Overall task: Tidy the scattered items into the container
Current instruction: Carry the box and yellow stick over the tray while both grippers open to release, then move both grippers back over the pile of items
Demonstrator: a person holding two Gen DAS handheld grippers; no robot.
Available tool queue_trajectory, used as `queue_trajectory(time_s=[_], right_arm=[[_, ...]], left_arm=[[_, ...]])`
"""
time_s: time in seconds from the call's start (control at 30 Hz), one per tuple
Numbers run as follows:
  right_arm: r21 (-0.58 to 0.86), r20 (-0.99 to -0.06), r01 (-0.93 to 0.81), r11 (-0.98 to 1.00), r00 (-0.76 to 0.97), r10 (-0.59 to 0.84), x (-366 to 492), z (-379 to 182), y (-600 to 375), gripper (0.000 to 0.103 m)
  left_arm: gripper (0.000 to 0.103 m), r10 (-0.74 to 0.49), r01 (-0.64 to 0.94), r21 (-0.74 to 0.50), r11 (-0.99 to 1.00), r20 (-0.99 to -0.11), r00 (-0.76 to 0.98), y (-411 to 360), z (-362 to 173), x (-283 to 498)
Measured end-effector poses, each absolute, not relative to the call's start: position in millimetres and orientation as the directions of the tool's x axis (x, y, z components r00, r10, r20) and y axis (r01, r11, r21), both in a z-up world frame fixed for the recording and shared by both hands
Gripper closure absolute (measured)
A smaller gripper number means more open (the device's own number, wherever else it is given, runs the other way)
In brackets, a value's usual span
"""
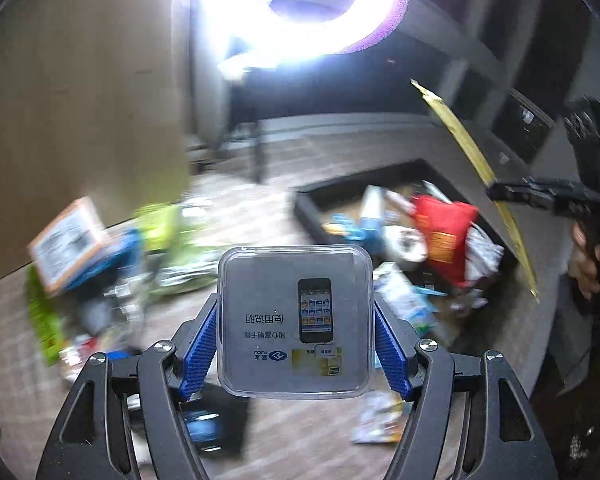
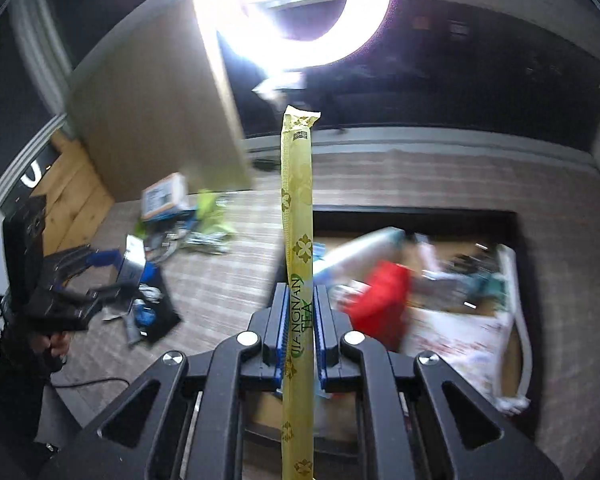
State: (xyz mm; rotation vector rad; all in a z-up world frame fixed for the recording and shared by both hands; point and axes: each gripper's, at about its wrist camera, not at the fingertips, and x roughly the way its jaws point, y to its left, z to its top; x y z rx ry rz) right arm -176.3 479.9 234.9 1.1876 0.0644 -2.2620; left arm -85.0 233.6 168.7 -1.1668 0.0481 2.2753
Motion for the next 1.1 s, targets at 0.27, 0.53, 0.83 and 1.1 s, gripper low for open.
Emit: queue_trajectory(time_s=[0.27,0.53,0.83,1.1], right_arm=[[0.211,-0.782,0.404,-0.890,-0.477,-0.402,-197,219,567,0.092],[0.213,-0.797,0.372,-0.903,-0.468,-0.381,-223,207,601,0.091],[0.195,-0.778,0.315,-0.929,-0.526,-0.342,-244,210,615,0.063],[0.216,-0.775,0.343,-0.914,-0.509,-0.374,-240,208,605,0.063]], left_arm=[[0.035,0.514,-0.620,-0.210,-0.756,-0.777,-0.363,333,164,-65],[0.035,0.495,-0.633,-0.187,-0.751,-0.794,-0.353,368,162,-67],[0.034,0.444,-0.615,-0.131,-0.778,-0.807,-0.390,380,163,-76],[0.034,0.431,-0.565,-0.147,-0.812,-0.803,-0.411,356,165,-83]])
